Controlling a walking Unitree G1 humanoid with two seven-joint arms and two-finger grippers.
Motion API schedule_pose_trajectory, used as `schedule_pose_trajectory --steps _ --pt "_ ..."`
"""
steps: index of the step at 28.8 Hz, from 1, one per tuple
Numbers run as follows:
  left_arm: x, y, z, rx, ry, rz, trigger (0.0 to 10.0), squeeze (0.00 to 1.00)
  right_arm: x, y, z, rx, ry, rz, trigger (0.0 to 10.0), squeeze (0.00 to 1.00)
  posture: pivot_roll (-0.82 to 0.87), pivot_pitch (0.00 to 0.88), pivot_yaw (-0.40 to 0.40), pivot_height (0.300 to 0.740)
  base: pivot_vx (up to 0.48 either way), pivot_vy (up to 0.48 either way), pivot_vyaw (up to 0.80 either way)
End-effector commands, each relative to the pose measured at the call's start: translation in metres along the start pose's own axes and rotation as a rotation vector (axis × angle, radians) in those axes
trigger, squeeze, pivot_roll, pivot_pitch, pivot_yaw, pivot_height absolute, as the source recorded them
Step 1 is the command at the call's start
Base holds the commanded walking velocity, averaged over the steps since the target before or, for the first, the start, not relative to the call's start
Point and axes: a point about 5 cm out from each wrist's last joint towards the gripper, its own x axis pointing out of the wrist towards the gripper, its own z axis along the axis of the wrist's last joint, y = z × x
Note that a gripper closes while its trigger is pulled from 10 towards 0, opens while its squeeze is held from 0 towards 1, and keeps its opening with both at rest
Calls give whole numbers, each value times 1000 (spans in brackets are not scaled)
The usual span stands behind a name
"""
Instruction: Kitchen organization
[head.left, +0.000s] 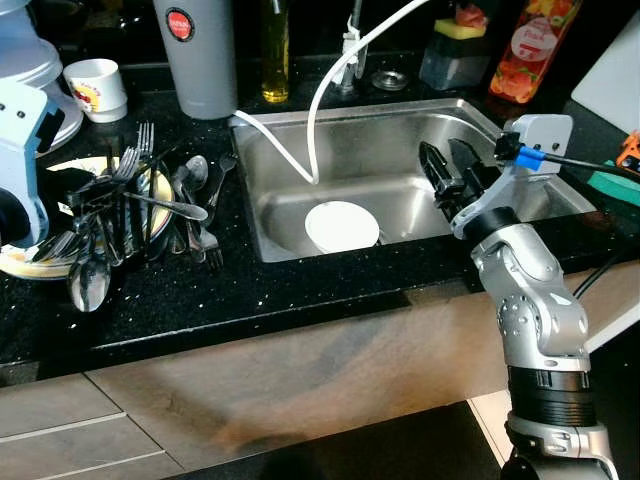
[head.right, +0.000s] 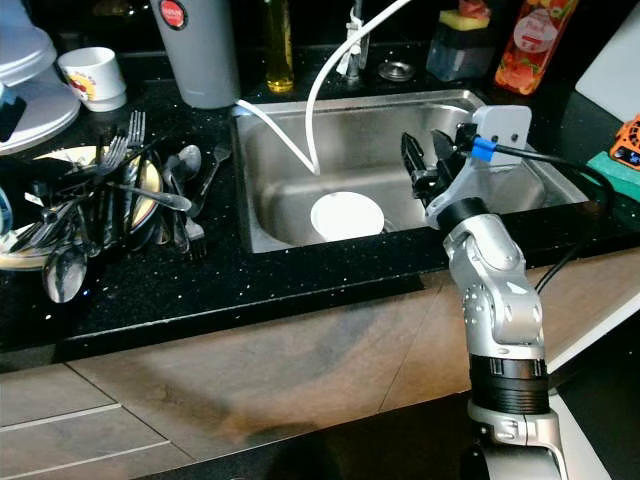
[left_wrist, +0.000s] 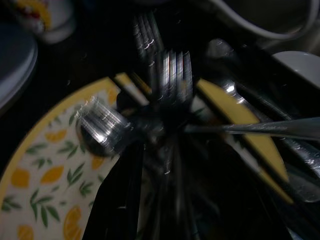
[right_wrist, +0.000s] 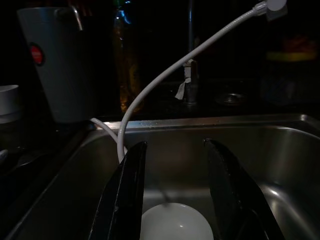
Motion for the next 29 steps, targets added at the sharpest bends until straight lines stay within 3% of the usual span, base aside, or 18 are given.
schedule_pose_trajectory --steps 1,2,3,12,13,17,18,25,26,29 --pt "-3 10 -1 -50 10 43 10000 0 -1 -1 -3 9 11 -1 10000 0 116 115 -12 740 0 0 0" --pt "-3 11 0 -112 -5 -11 10000 0 0 -1 -3 10 12 2 10000 0 117 117 -15 740 0 0 0" --pt "-4 11 0 -114 -6 -30 10000 0 0 -1 -3 10 12 2 10000 0 117 117 -15 740 0 0 0" --pt "7 16 5 -62 23 -46 10000 0 4 0 -3 18 11 7 10000 0 123 117 -19 740 0 0 0" --pt "10 15 7 -54 39 -65 10000 1000 4 1 -3 19 9 8 10000 0 117 117 -16 740 0 0 0" --pt "9 19 11 -53 50 -61 10000 1000 4 0 -2 19 7 8 10000 0 117 118 -16 740 0 0 0" --pt "8 20 14 -54 49 -65 10000 0 4 0 -2 18 7 6 10000 0 118 118 -17 740 0 0 0" --pt "6 26 19 -45 123 -148 10000 0 6 -1 -2 16 10 15 10000 0 123 122 -26 740 0 0 0" --pt "6 26 19 -40 139 -164 8588 0 6 0 -2 16 8 17 10000 0 123 122 -26 740 0 0 0" --pt "8 21 15 -38 162 -193 9020 0 6 0 -2 19 8 15 10000 0 123 122 -26 740 0 0 0"
